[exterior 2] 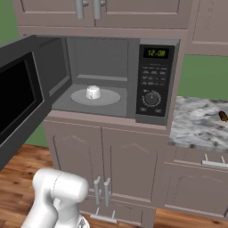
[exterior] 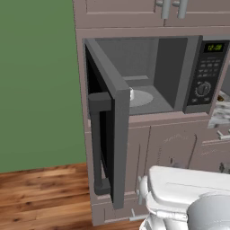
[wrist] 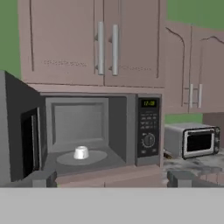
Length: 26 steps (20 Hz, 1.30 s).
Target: Pick the mug from the counter and place it inside the microwave. Then close the microwave.
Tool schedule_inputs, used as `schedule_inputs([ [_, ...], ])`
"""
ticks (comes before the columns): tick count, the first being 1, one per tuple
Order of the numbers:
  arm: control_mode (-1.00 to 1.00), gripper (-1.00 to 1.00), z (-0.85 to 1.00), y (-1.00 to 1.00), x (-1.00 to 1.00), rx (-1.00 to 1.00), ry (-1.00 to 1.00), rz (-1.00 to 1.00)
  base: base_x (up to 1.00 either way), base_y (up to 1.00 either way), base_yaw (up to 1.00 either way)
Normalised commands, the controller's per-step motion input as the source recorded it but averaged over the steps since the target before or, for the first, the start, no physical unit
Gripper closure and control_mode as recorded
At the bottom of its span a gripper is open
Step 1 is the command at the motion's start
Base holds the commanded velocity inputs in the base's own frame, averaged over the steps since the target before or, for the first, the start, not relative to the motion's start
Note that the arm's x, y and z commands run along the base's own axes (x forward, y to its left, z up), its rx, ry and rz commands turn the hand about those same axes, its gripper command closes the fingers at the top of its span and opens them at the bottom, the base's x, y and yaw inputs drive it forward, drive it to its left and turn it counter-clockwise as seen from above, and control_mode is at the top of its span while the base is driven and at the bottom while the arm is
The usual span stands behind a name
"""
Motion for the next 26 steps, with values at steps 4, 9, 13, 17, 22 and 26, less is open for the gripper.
schedule_inputs([
  [4, -1.00, -1.00, 0.00, 0.47, 0.00, -0.04, -0.06, -0.25, 0.00, 0.00, 0.00],
  [9, -1.00, -1.00, 0.00, 0.58, 0.00, -0.05, -0.01, -0.23, 0.00, 0.00, 0.00],
  [13, -1.00, -1.00, -0.01, 0.55, 0.03, -0.07, 0.02, -0.22, 0.00, 0.00, 0.00],
  [17, -1.00, -1.00, -0.08, 0.40, 0.22, -0.06, 0.04, -0.20, 0.00, 0.00, 0.00],
  [22, -1.00, -1.00, -0.19, 0.36, 0.31, -0.04, 0.03, -0.22, 0.00, 0.00, 0.00],
  [26, -1.00, -1.00, -0.34, 0.49, 0.37, 0.00, 0.00, -0.14, 0.00, 0.00, 0.00],
])
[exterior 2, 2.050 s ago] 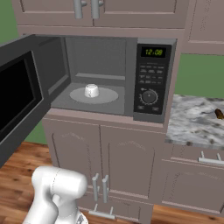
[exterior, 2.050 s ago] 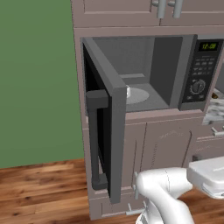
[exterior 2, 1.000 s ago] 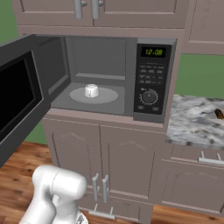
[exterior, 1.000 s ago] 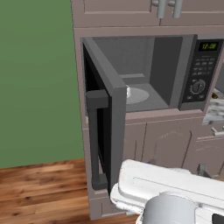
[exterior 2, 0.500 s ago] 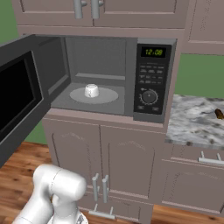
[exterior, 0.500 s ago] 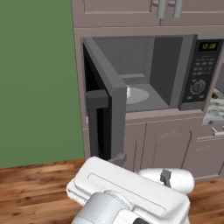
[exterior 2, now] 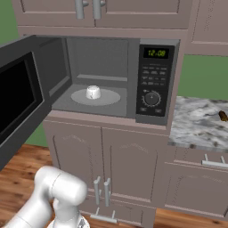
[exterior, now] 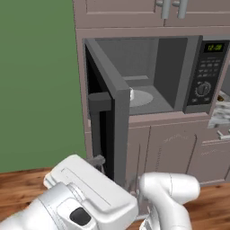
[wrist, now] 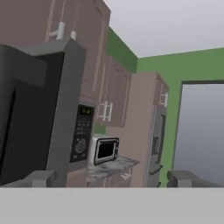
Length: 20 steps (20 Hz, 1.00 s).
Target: Pick the mug from the counter and place it inside the microwave. Then close the microwave.
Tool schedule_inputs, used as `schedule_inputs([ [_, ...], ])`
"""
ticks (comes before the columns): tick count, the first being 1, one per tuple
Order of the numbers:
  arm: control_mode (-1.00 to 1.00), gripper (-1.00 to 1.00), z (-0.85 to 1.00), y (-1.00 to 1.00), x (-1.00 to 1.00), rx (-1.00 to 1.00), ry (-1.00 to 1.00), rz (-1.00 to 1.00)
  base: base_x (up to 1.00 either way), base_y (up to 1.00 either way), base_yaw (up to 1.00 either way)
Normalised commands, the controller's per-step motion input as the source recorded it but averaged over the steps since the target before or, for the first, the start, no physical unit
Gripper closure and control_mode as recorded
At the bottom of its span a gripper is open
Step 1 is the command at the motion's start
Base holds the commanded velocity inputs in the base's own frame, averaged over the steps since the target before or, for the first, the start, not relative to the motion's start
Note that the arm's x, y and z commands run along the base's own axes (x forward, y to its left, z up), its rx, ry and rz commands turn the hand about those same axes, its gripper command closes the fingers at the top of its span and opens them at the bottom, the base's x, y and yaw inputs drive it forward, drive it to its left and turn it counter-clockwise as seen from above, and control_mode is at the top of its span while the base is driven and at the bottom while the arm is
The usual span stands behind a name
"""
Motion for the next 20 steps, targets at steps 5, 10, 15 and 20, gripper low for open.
schedule_inputs([
  [5, -1.00, -1.00, -0.31, 0.47, 0.32, 0.00, 0.00, -0.09, 0.00, 0.00, 0.00],
  [10, -1.00, -1.00, -0.14, 0.34, 0.36, 0.00, 0.00, -0.11, 0.00, 0.00, 0.00],
  [15, -1.00, -1.00, -0.19, 0.21, 0.33, 0.00, 0.00, -0.13, 0.00, 0.00, 0.00],
  [20, -1.00, -1.00, -0.32, 0.21, 0.29, 0.00, 0.00, -0.13, 0.00, 0.00, 0.00],
])
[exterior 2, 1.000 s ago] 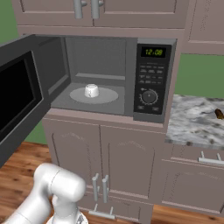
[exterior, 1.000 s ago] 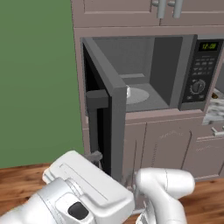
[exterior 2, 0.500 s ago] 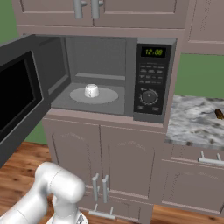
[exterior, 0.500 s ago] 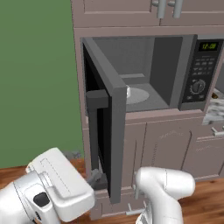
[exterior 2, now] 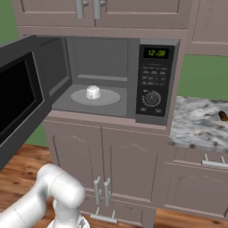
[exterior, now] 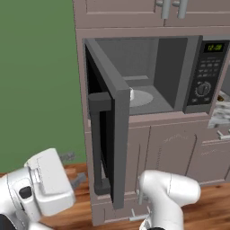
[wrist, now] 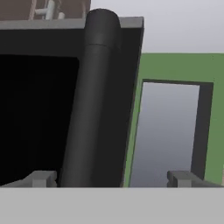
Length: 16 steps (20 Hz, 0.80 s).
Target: Pick the mug from the counter and place it inside the microwave. Then close the microwave.
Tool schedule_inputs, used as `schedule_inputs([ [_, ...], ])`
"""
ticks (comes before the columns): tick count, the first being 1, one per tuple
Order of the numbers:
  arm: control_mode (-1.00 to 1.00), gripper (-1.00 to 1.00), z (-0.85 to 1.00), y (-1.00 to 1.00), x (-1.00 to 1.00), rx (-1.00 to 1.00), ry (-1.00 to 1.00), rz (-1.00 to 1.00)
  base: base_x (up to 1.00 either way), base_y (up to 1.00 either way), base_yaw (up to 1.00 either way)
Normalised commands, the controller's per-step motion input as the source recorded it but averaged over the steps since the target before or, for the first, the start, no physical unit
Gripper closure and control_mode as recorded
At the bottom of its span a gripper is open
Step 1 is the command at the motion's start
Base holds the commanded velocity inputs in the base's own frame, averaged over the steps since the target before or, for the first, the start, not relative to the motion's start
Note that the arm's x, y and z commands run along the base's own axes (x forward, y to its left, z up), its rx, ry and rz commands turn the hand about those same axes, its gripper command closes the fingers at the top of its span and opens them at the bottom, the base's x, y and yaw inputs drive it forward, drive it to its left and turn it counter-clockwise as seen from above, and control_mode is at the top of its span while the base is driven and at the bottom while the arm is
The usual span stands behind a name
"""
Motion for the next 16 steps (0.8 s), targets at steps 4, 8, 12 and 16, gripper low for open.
schedule_inputs([
  [4, -1.00, -1.00, -0.10, 0.14, 0.03, 0.00, 0.00, -0.11, 0.00, 0.00, 0.00],
  [8, -1.00, -1.00, -0.03, 0.04, 0.17, 0.00, 0.00, -0.09, 0.00, 0.00, 0.00],
  [12, -1.00, -1.00, -0.15, 0.00, 0.42, 0.00, 0.00, -0.05, 0.00, 0.00, 0.00],
  [16, -1.00, -1.00, -0.09, 0.00, 0.14, 0.00, 0.05, 0.00, 0.00, 0.00, 0.00],
])
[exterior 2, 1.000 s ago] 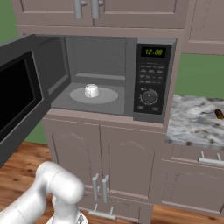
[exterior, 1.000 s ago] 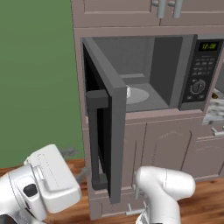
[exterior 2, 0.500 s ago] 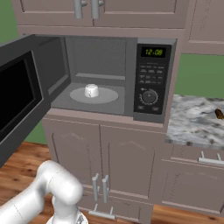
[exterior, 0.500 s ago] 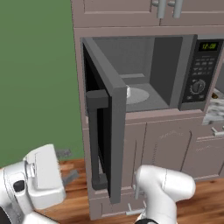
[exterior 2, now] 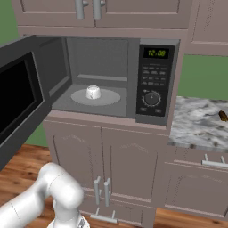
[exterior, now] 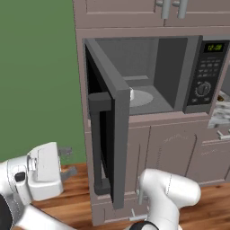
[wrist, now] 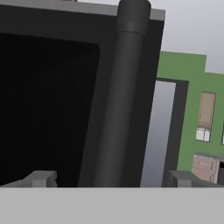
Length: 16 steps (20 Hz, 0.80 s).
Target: Pick the mug from the counter and place it inside the microwave. Then close the microwave.
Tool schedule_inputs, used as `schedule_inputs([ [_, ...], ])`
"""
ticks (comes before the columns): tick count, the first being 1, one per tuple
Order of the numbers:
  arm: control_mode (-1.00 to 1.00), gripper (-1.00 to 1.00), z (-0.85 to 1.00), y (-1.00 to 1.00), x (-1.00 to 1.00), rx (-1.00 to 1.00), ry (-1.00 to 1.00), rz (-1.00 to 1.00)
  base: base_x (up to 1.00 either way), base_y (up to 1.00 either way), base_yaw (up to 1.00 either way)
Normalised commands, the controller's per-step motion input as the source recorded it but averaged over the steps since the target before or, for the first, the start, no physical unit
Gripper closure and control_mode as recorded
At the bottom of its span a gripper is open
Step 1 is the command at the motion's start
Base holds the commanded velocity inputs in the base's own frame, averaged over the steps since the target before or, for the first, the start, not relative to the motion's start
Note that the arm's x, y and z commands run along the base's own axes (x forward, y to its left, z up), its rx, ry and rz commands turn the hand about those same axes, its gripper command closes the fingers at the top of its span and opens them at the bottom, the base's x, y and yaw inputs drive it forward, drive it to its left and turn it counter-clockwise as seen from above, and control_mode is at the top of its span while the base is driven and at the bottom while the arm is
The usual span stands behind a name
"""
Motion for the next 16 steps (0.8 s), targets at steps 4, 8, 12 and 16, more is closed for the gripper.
schedule_inputs([
  [4, -1.00, -1.00, -0.07, 0.00, 0.00, 0.00, 0.02, 0.03, 0.00, 0.00, 0.00],
  [8, -1.00, -1.00, -0.01, 0.00, 0.00, 0.00, 0.00, 0.04, 0.00, 0.00, 0.00],
  [12, -1.00, -1.00, 0.00, -0.05, 0.06, 0.00, 0.01, 0.09, 0.00, 0.00, 0.00],
  [16, -1.00, -1.00, 0.00, -0.15, 0.07, 0.00, 0.00, 0.10, 0.00, 0.00, 0.00],
])
